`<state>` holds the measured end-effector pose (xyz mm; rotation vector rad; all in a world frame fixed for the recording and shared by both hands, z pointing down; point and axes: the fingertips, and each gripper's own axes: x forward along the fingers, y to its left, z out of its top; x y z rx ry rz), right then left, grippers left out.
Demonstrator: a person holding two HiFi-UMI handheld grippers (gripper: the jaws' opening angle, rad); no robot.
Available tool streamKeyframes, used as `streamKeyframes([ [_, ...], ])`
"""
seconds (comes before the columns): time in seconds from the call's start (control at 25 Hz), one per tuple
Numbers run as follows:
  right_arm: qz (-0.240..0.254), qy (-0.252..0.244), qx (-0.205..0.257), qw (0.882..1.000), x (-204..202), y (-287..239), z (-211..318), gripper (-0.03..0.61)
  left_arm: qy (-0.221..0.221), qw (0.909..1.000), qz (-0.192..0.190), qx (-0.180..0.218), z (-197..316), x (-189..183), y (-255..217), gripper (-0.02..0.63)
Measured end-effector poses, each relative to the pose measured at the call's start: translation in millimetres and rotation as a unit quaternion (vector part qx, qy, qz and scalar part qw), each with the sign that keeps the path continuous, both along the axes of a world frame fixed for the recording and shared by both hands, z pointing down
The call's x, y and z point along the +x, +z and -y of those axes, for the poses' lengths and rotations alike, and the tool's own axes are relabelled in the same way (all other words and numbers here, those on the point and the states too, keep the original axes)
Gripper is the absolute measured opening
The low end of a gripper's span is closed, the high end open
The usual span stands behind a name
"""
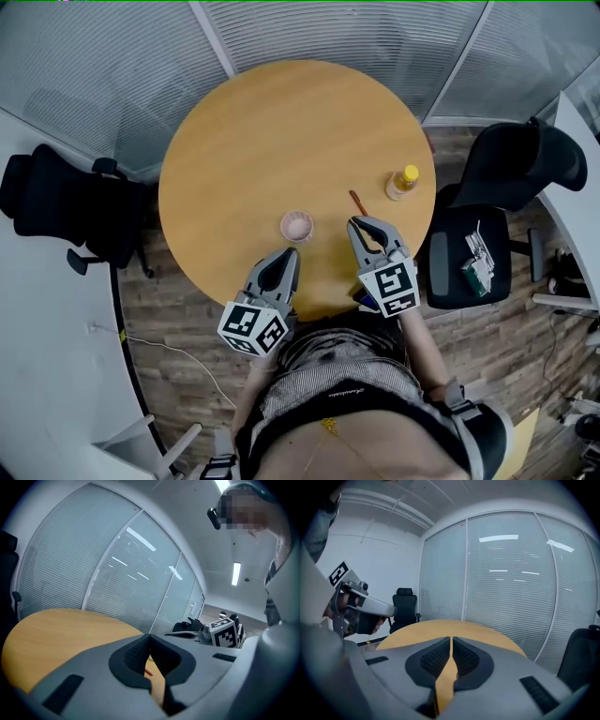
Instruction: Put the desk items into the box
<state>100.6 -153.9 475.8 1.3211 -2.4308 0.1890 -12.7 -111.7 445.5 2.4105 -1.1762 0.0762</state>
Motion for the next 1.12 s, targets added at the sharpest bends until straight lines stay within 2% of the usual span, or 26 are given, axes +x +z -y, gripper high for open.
streamKeyframes([
  [0.12,-0.019,0.006,-0.005,1.0,6.6,10.4,2.4,0.031,-0.006,1.0,0.004,-0.005,-3.1,-1.8,2.4,0.018],
  [0.68,-0.039,0.039,-0.065,0.996,50.3,74.7,27.4,0.031,-0.036,0.9988,0.019,-0.028,-10.7,-7.2,12.6,0.018],
  [1.12,-0.08,0.024,-0.112,0.99,61.6,128.9,39.1,0.032,-0.049,0.9975,0.02,-0.047,-15.8,-10.7,22.9,0.018],
])
